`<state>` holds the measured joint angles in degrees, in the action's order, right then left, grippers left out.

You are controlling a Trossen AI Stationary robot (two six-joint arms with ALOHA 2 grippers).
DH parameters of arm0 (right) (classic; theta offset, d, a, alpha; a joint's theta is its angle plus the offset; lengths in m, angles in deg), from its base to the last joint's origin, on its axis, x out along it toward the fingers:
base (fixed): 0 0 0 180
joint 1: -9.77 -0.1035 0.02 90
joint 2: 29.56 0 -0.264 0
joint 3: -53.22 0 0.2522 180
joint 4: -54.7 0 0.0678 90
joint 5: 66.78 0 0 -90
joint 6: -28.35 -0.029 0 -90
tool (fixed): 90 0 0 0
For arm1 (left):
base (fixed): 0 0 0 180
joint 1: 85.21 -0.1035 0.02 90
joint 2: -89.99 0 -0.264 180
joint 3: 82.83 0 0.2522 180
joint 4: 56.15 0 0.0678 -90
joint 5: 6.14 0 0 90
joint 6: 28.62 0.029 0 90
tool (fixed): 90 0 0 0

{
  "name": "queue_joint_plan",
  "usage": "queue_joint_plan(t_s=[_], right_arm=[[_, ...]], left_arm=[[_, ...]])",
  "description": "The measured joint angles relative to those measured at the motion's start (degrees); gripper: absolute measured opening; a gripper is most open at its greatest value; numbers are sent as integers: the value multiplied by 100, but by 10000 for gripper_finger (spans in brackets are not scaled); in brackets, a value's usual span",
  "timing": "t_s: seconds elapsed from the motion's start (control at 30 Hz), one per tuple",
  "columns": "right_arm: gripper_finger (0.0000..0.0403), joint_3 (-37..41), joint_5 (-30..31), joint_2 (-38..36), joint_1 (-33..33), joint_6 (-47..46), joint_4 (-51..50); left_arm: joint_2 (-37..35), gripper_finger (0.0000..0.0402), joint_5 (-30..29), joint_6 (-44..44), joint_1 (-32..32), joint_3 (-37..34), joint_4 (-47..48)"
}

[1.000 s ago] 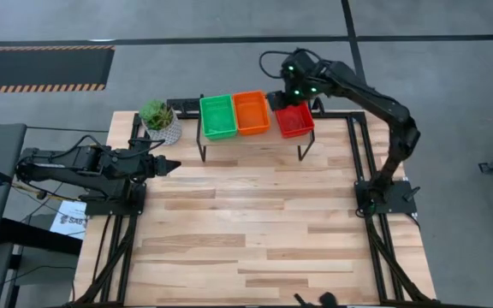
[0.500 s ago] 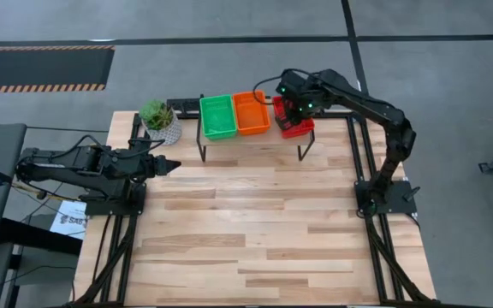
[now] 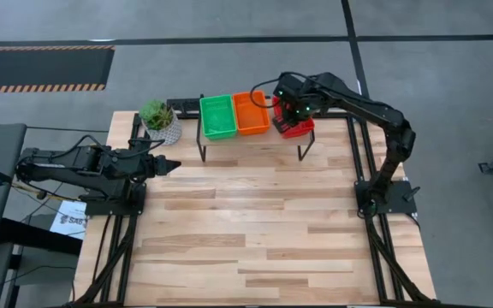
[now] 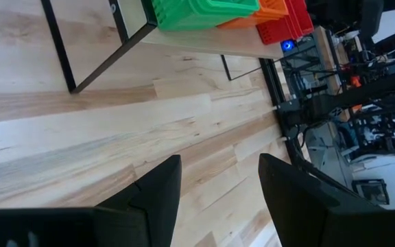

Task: Stack baskets on shelf by color
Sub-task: Adjust the stacked bins on the shelf

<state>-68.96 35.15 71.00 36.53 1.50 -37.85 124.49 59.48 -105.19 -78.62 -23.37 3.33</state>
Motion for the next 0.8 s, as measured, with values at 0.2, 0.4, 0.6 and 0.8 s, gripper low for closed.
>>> queue_joint_plan(t_s=[0.2, 0.4, 0.6, 0.8], right_arm=[[120, 279, -13, 10, -59, 121, 267], [120, 470, -148, 2, -66, 141, 489], [120, 474, -282, 4, -58, 143, 801], [120, 474, -309, 6, 37, 169, 1194]], left_arm=[[0, 183, 0, -62, -1, 0, -9], [0, 183, -2, -82, 2, 0, -13], [0, 183, -13, -85, 2, 0, -17], [0, 183, -29, -101, 2, 2, -17]])
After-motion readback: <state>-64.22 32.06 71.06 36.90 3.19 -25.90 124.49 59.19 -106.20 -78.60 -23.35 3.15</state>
